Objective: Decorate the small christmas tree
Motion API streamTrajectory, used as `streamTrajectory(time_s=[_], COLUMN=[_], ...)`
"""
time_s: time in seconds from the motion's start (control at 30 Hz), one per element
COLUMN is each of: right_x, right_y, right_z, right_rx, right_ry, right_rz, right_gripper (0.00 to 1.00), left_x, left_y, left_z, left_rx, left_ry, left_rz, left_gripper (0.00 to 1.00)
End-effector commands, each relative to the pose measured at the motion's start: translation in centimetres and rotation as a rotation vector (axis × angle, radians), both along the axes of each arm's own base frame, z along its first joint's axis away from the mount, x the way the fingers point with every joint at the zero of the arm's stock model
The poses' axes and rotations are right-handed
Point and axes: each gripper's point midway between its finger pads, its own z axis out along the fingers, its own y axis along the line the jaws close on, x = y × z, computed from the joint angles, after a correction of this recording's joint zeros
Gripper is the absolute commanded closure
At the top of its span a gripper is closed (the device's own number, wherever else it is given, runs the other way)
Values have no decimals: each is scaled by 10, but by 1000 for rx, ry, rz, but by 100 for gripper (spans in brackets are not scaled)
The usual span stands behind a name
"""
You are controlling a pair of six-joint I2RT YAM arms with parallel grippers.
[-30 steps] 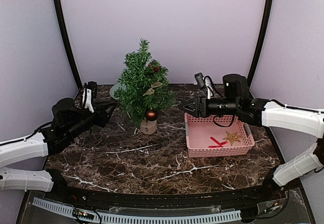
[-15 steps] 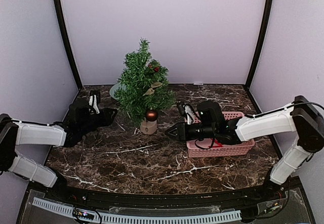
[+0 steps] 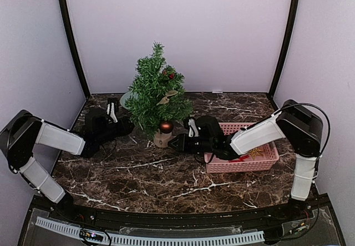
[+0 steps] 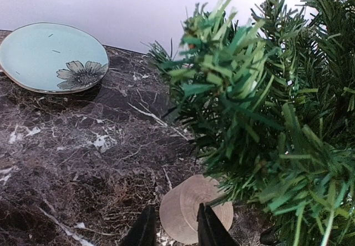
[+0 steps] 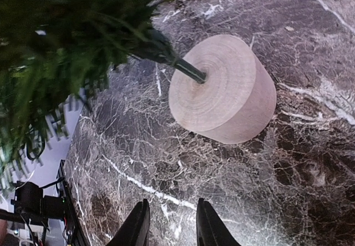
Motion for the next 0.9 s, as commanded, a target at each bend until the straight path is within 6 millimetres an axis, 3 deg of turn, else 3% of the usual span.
streamTrajectory(time_s=[0.0, 0.27, 0.87], right_x=[19, 39, 76], right_y=[14, 21, 6], right_z=[22, 8, -7], right_rx=[83, 73, 83], right_ry=[-41, -24, -5], right_rz=[-66, -134, -228], right_gripper=[70, 70, 75], left_x=[7, 12, 24], left_y=[-14, -28, -42], left_z=[15, -3, -33], left_rx=[-47, -57, -56], left_ry=[-56, -28, 5], left_rz=[-67, -126, -169], left_gripper=[73, 73, 74])
